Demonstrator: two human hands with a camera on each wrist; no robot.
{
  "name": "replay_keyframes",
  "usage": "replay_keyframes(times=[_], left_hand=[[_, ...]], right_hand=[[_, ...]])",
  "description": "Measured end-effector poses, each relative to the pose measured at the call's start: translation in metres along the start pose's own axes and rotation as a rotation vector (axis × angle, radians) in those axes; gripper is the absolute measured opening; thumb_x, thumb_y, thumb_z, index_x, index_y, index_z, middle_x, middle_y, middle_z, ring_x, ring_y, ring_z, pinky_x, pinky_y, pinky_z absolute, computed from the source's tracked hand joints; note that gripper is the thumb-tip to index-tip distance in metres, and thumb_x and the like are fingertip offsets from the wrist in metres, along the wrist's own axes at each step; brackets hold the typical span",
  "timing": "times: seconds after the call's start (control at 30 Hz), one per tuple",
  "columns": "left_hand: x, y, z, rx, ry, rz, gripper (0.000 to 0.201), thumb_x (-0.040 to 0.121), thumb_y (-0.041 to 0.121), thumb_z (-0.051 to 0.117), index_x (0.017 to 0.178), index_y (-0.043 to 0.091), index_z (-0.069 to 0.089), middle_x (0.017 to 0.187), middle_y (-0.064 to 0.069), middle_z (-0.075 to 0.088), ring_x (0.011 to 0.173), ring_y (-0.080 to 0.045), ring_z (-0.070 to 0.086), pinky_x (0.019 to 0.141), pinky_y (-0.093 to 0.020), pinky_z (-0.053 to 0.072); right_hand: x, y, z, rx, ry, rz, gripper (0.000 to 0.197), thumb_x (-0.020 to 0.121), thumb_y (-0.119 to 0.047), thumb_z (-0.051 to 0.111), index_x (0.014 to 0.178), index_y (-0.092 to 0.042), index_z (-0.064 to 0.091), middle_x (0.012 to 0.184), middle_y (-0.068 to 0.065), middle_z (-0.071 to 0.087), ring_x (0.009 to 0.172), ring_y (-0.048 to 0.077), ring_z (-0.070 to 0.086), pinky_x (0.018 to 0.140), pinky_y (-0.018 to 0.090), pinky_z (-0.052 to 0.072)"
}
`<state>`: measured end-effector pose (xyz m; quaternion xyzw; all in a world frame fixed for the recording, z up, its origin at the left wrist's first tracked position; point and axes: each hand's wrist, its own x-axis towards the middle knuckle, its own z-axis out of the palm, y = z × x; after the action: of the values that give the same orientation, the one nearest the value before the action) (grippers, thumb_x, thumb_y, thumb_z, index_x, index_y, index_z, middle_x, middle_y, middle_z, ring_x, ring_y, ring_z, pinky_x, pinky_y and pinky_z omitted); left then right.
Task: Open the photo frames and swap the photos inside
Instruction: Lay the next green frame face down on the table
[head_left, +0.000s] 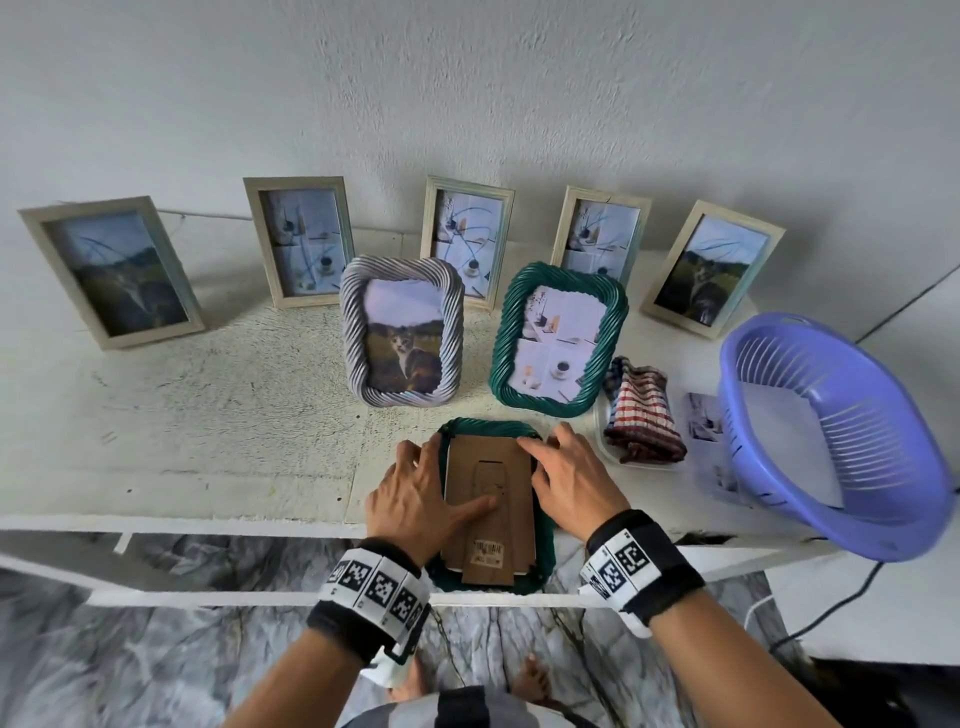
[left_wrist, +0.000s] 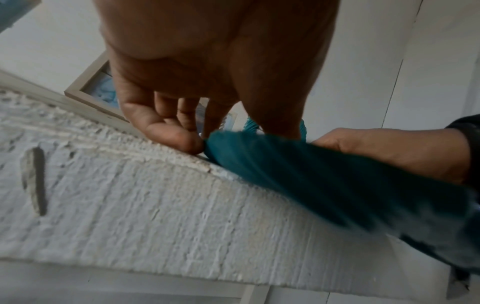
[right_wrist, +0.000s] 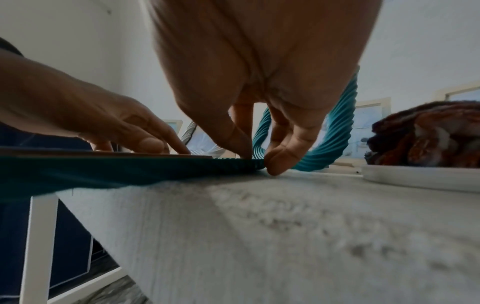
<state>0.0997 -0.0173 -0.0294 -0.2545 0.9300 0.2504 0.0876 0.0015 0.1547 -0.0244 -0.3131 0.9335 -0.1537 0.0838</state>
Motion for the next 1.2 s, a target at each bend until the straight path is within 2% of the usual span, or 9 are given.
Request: replay_keyframes(times=[0.1,0.27,0.37,0.47,0.57,0.67,0.77,0.97,1.2], left_hand=[[0.001,0.001,0.0,0.007,0.006,-0.001,0.108,0.063,0.083,0.06,0.148,0.03,0.021,0.131,-0.001,0.037,0.119,-0.023,0.053,0.092,-0.039,0.047],[0.001,-0.001,0.002,0.003,0.023,0.002,0.109,0.062,0.084,0.059,0.148,0.031,0.021,0.132,-0.001,0.038,0.117,-0.024,0.054,0.09,-0.039,0.048],[0.002,-0.001,0.003,-0.008,0.037,0.011,0.108,0.062,0.084,0.061,0.147,0.031,0.022,0.133,-0.001,0.038,0.118,-0.024,0.054,0.09,-0.039,0.047],[0.002,-0.003,0.005,-0.016,0.037,0.01,0.109,0.061,0.085,0.059,0.148,0.033,0.021,0.138,-0.001,0.036,0.122,-0.025,0.052,0.094,-0.04,0.046],[0.006,-0.005,0.004,-0.02,0.061,0.025,0.102,0.064,0.087,0.054,0.145,0.031,0.025,0.135,-0.003,0.04,0.12,-0.027,0.054,0.092,-0.041,0.047],[0.009,-0.006,0.0,0.03,0.07,0.107,0.09,0.073,0.086,0.041,0.147,0.04,0.019,0.128,-0.003,0.041,0.113,-0.026,0.057,0.087,-0.04,0.049],[0.01,-0.006,-0.005,0.113,0.04,0.166,0.079,0.079,0.084,0.031,0.146,0.043,0.026,0.123,-0.001,0.04,0.112,-0.023,0.056,0.086,-0.038,0.049],[0.009,-0.003,-0.01,0.279,0.076,0.243,0.078,0.086,0.077,0.028,0.148,0.031,0.031,0.129,-0.003,0.044,0.12,-0.022,0.045,0.083,-0.038,0.05],[0.009,-0.007,-0.003,0.31,0.12,0.296,0.097,0.077,0.082,0.01,0.142,0.018,0.043,0.119,-0.008,0.053,0.111,-0.025,0.049,0.077,-0.036,0.052]], right_hand=[[0.001,0.0,-0.003,-0.014,-0.029,-0.032,0.037,0.094,-0.006,0.047,0.13,-0.007,0.055,0.123,0.011,0.047,0.11,0.025,0.052,0.091,0.023,0.038],[0.001,0.006,-0.002,-0.044,0.034,-0.066,0.019,0.084,-0.003,0.058,0.099,-0.001,0.068,0.092,0.01,0.057,0.08,0.026,0.059,0.077,0.038,0.054],[-0.003,0.003,-0.002,-0.017,-0.003,-0.019,0.03,0.094,-0.022,0.049,0.112,-0.003,0.063,0.107,0.011,0.052,0.099,0.027,0.056,0.086,0.034,0.048],[-0.006,-0.004,0.0,0.033,-0.09,0.094,0.06,0.092,-0.053,0.05,0.132,-0.008,0.047,0.137,0.013,0.036,0.125,0.026,0.042,0.095,0.032,0.043],[-0.009,-0.008,0.004,0.018,-0.077,0.112,0.073,0.085,-0.065,0.053,0.134,-0.012,0.04,0.138,0.01,0.03,0.125,0.023,0.04,0.095,0.029,0.041],[-0.009,-0.006,0.01,0.012,-0.036,0.109,0.078,0.082,-0.075,0.046,0.131,-0.014,0.042,0.133,0.008,0.033,0.12,0.021,0.04,0.092,0.029,0.042],[-0.009,-0.003,0.013,-0.007,0.014,0.097,0.077,0.08,-0.078,0.046,0.126,-0.016,0.046,0.124,0.005,0.036,0.11,0.02,0.04,0.086,0.029,0.043],[-0.008,-0.002,0.015,-0.035,0.034,0.09,0.078,0.078,-0.076,0.045,0.125,-0.013,0.05,0.122,0.007,0.04,0.109,0.023,0.041,0.09,0.032,0.043],[-0.008,0.0,0.017,-0.043,0.047,0.08,0.078,0.079,-0.075,0.047,0.125,-0.012,0.05,0.117,0.006,0.041,0.107,0.024,0.042,0.09,0.033,0.045]])
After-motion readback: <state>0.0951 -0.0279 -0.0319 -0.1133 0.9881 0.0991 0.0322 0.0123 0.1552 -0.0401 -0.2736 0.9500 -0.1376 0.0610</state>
